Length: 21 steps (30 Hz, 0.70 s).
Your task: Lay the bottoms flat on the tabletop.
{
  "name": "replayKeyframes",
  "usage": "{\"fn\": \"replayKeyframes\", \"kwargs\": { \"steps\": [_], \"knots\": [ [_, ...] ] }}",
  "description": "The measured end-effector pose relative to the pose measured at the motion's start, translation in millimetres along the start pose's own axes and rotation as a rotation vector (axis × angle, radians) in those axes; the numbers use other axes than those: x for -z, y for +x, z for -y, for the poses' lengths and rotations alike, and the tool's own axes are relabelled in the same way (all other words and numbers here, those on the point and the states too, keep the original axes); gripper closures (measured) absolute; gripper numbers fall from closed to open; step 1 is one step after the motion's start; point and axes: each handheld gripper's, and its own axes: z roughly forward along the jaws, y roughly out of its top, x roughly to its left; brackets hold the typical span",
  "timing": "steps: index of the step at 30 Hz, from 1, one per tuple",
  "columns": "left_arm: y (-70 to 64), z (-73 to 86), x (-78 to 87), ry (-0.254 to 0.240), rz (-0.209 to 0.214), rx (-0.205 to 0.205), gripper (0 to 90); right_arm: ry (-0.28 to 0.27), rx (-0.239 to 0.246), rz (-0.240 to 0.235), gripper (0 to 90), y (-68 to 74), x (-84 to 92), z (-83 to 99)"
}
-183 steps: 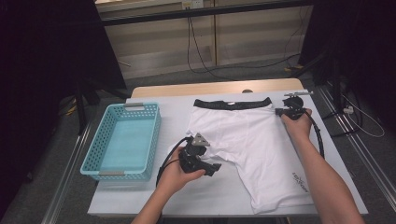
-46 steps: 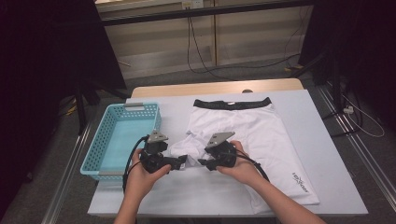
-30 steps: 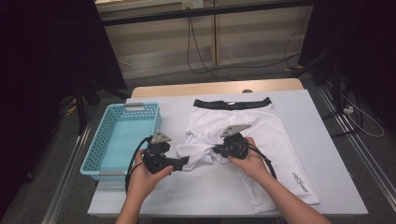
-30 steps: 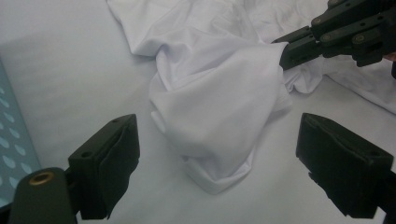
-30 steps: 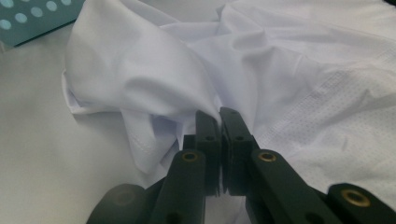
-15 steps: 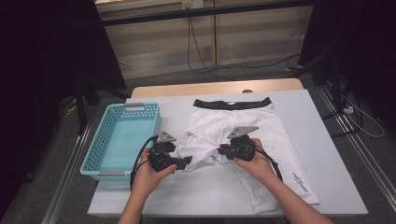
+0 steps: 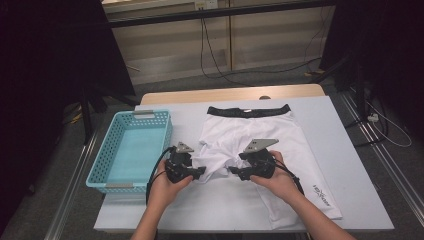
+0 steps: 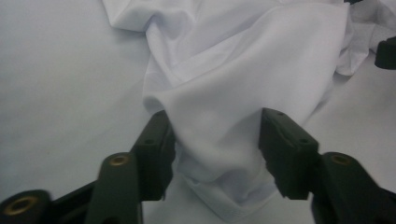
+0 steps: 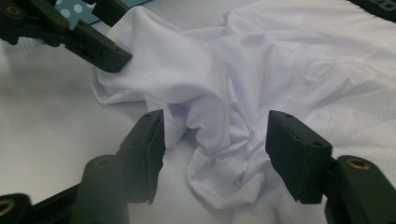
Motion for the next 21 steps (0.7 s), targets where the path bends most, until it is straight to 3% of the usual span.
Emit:
{"fn": "replayKeyframes", "kwargs": {
  "steps": [5,10,15,17,19,21],
  "knots": [
    [2.3,-2.9,-7.6,0.023,0.012,0.008,66.9,-0.009,-0.006,-0.028,34.0,5.2,-1.0,-0.5],
    [4.8,-10.6,-3.3,-0.014,0.013,0.053,83.4,-0.023,0.012,-0.048,30.7,10.0,0.1,1.7],
    [12.9,-16.4,10.1,-0.064,0.011,0.087,84.4,-0.034,0.024,-0.043,25.3,14.8,2.6,2.4],
    [14.8,-16.9,12.6,-0.078,0.002,0.096,84.4,-0.041,0.006,-0.078,21.8,16.6,3.9,2.1],
    [16.4,-17.4,14.0,-0.076,0.007,0.1,84.4,-0.031,0.004,-0.099,26.8,19.4,3.0,1.9],
    [17.1,-17.6,14.9,-0.079,0.012,0.103,84.4,-0.018,0.032,-0.092,32.4,23.0,1.2,1.8]
  ]
}}
